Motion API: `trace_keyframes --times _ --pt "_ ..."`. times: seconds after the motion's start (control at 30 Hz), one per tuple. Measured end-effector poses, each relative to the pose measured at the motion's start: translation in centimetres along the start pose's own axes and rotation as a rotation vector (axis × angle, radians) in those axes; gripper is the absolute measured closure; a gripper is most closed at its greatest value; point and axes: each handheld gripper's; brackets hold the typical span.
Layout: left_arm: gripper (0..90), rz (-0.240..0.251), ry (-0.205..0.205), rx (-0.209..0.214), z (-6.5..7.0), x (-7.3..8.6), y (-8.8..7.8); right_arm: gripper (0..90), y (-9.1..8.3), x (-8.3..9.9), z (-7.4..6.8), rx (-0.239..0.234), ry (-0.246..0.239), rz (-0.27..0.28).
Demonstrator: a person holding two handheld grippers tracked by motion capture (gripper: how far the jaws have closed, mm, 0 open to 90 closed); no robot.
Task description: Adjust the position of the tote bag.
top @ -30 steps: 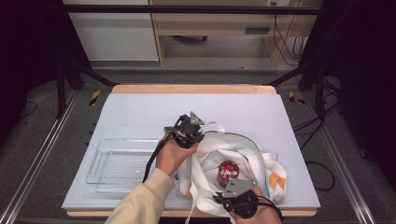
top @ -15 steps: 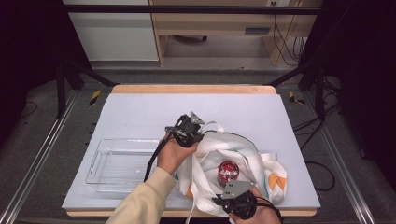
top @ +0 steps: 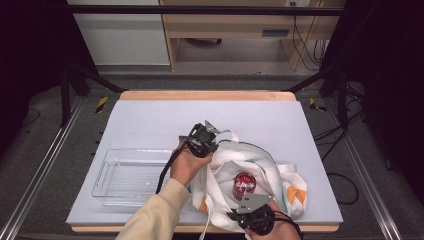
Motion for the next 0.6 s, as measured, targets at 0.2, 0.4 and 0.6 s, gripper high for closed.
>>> trace_keyframes --times 0.2,0.4,0.6 --pt "86.0 -0.02 0.002 -0.004 0.0 0.1 0.6 86.8 0.0 0.0 0.0 -0.002 0.001 -0.001" --pt "86.1 -0.04 0.009 -0.012 0.2 0.2 1.2 86.7 0.1 0.1 0.0 -0.001 0.001 -0.003" --pt "86.3 -0.068 0.012 -0.015 0.3 0.5 2.0 86.7 0.1 0.0 -0.1 -0.001 0.0 -0.008"
Point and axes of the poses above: each handheld gripper's, and its own axes: y roughly forward along the jaws, x roughly out of its underside, z roughly to its right, and after that the axes turned 2 degrees about y, right-handed
